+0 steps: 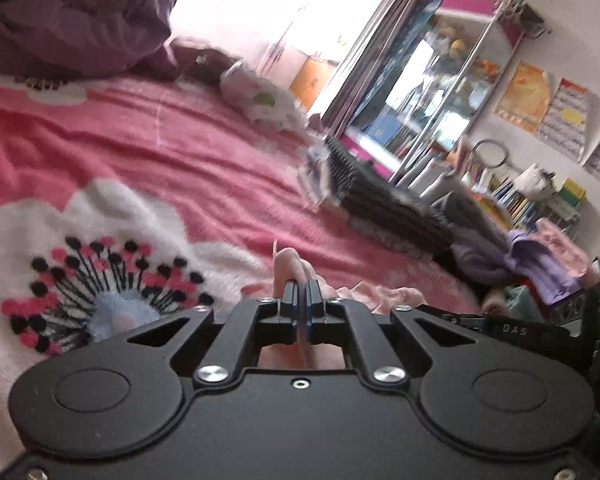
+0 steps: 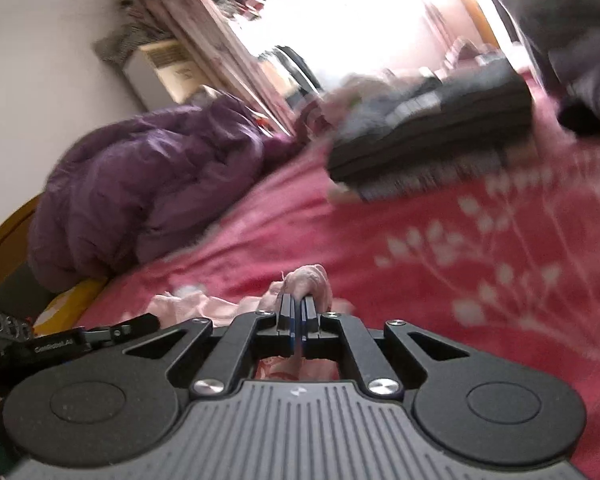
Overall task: Fold clothes
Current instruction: 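Open both tools to release the folded pink top, then move both open tools to the sides of the folded bundle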
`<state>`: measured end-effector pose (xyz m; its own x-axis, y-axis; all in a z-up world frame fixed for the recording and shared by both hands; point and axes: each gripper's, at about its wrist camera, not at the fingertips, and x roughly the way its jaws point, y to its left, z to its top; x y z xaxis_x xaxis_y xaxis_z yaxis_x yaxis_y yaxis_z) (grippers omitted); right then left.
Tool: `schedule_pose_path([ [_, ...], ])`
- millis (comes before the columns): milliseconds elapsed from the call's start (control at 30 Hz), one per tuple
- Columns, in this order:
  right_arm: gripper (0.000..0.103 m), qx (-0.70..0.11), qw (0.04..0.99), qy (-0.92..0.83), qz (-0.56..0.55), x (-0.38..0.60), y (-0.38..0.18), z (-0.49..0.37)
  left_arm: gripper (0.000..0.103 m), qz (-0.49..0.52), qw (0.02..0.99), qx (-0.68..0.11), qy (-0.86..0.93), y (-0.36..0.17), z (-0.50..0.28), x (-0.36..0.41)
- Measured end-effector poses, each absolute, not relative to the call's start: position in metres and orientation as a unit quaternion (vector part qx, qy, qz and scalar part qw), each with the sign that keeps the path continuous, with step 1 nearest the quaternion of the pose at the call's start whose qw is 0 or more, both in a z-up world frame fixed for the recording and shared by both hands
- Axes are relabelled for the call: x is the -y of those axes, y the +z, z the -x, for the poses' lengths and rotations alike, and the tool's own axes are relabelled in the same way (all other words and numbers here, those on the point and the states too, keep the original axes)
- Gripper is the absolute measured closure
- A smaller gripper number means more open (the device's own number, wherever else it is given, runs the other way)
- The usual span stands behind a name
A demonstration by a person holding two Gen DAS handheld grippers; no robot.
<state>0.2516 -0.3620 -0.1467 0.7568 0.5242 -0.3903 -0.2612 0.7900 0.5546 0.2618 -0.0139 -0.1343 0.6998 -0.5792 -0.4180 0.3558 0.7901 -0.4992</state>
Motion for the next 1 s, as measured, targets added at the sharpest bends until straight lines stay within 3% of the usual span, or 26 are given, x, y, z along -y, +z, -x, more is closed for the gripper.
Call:
schedule_pose_path([
  [100,0.093,-0.284,0.908,0.202,-0.231,0.359,-0.147,-0.252,0.099,0.183,0.904,-0.3,-0.246,-0.134,-0.263,0.016],
  [167,0.067,-0.277,0.917,0.187,-0.218,0.357,-0.141,-0.247,0.099,0.176,0.912,-0.281,-0.242,-0.126,-0.256,0.014],
  [333,0.067,-0.203,0.951,0.211,-0.097,0.334,-0.117,-0.225,0.098,0.083,0.943,-0.208,-0.246,-0.11,-0.235,0.031],
  [467,0.067,-0.206,0.949,0.233,-0.06,0.319,-0.122,-0.231,0.091,0.051,0.938,-0.235,-0.249,-0.125,-0.244,0.048],
  [567,0.067,-0.255,0.937,0.228,-0.072,0.321,-0.137,-0.25,0.08,0.055,0.927,-0.285,-0.239,-0.139,-0.261,0.05],
  [700,0.068,-0.273,0.929,0.228,-0.102,0.327,-0.141,-0.256,0.079,0.09,0.917,-0.302,-0.246,-0.143,-0.268,0.041],
  [1000,0.067,-0.23,0.946,0.219,-0.071,0.33,-0.119,-0.205,0.072,0.08,0.933,-0.238,-0.259,-0.11,-0.211,0.037],
])
